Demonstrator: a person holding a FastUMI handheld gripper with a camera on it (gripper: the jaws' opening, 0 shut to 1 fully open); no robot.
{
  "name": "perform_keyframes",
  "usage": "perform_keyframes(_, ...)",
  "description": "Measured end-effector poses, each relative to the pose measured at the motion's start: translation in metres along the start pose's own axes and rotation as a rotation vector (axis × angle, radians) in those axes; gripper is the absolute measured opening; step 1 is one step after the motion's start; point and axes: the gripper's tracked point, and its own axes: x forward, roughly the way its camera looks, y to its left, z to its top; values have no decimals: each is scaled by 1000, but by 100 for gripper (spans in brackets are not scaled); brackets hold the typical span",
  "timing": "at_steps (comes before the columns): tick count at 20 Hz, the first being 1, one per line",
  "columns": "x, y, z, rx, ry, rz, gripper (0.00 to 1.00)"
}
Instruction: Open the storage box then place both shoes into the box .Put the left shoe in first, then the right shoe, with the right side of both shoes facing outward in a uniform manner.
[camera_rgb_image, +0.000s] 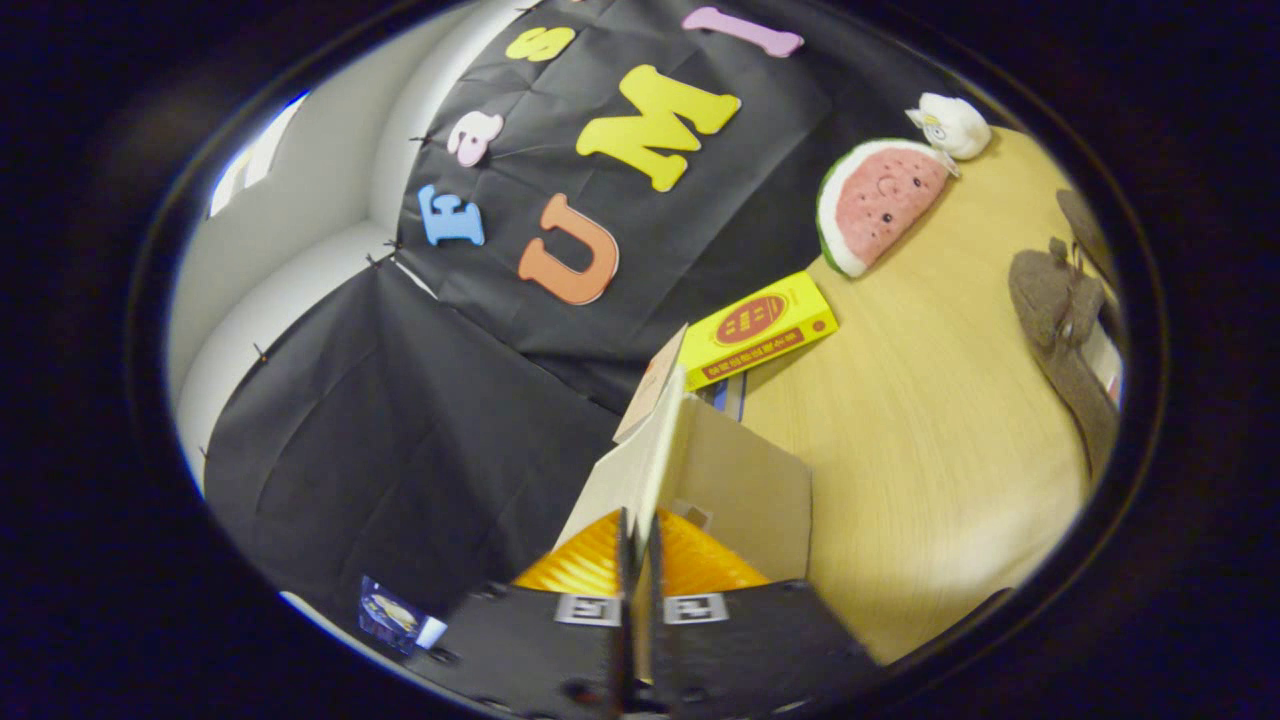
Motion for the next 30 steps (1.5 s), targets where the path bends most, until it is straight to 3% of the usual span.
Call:
perform_keyframes(2,-2,22,10,-67,-10,1,0)
perform_keyframes(8,8,100,33,-194,-34,37,0)
perform_keyframes(17,53,222,5,-410,4,84,1)
perform_keyframes(18,62,234,-1,-452,11,87,8)
perform_keyframes(25,115,278,-45,-577,78,90,16)
perform_keyframes(30,148,290,-80,-640,137,107,32)
